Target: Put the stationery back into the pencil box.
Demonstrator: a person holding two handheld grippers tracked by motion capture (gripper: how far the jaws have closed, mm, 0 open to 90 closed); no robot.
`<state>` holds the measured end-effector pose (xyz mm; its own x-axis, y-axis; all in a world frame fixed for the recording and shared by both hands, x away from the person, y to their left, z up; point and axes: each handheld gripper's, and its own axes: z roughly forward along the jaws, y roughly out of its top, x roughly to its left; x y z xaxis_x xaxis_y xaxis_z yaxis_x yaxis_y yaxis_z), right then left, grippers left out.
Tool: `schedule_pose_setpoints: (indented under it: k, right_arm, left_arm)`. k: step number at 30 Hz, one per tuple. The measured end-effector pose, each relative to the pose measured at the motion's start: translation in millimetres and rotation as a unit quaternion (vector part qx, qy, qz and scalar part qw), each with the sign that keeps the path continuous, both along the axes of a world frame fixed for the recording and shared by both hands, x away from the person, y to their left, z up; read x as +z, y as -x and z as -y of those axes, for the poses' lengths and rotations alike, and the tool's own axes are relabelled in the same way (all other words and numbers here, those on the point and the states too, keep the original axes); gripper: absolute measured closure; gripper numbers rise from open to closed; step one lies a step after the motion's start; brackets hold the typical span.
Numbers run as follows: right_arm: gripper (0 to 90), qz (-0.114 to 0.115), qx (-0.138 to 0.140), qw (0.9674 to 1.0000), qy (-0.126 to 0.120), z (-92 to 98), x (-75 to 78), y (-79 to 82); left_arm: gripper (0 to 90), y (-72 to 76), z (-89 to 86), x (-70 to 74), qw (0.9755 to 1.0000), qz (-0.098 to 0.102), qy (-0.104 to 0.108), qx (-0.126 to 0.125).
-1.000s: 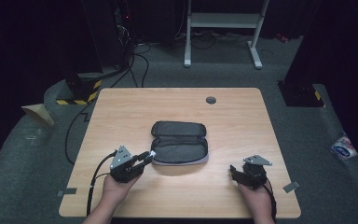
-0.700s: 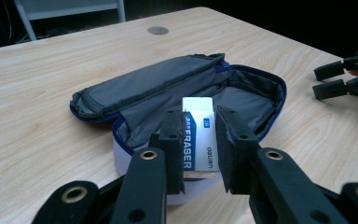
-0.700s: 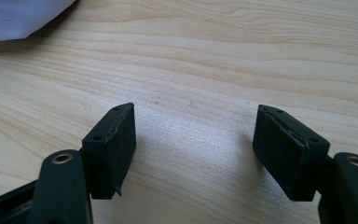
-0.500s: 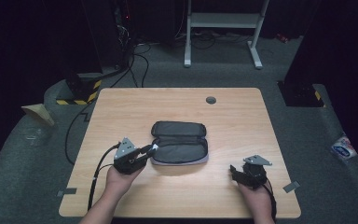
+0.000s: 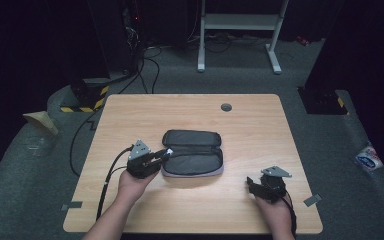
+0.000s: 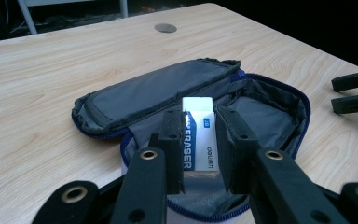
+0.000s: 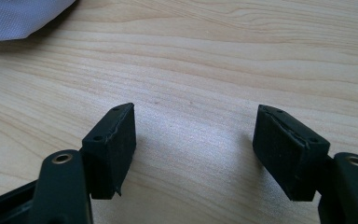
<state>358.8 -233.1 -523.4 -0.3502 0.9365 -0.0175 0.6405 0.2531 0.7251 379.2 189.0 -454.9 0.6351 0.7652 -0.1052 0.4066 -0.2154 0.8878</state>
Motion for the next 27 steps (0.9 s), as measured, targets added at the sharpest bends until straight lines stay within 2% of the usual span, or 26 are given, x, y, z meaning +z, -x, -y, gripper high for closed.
schedule_pose_setpoints:
  k: [4, 9, 16, 17, 18, 27]
  right_arm:
    - [29.8, 0.0, 0.0, 1.0, 0.0, 0.0, 0.0, 0.0]
    - [29.9, 0.0, 0.0, 1.0, 0.0, 0.0, 0.0, 0.0]
    - [29.9, 0.0, 0.002, 1.0, 0.0, 0.0, 0.0, 0.2]
    - [29.9, 0.0, 0.002, 1.0, 0.0, 0.0, 0.0, 0.2]
    - [29.9, 0.0, 0.002, 1.0, 0.0, 0.0, 0.0, 0.2]
    - [29.9, 0.0, 0.002, 1.0, 0.0, 0.0, 0.0, 0.3]
  left_arm:
    - [72.8, -5.3, 5.4, -0.7, 1.0, -0.009, 0.0, -0.001]
    - [72.8, -10.7, 11.7, -4.0, 0.9997, -0.018, -0.015, 0.0]
    - [72.7, -12.0, 17.7, -19.1, 0.9983, -0.038, -0.045, 0.002]
    - [72.7, -11.7, 18.2, -20.9, 0.9982, -0.044, -0.041, 0.0]
    - [72.7, -11.6, 18.5, -22.0, 0.9982, -0.046, -0.038, -0.001]
    - [72.6, -10.8, 23.8, -31.1, 0.996, -0.05, -0.074, -0.001]
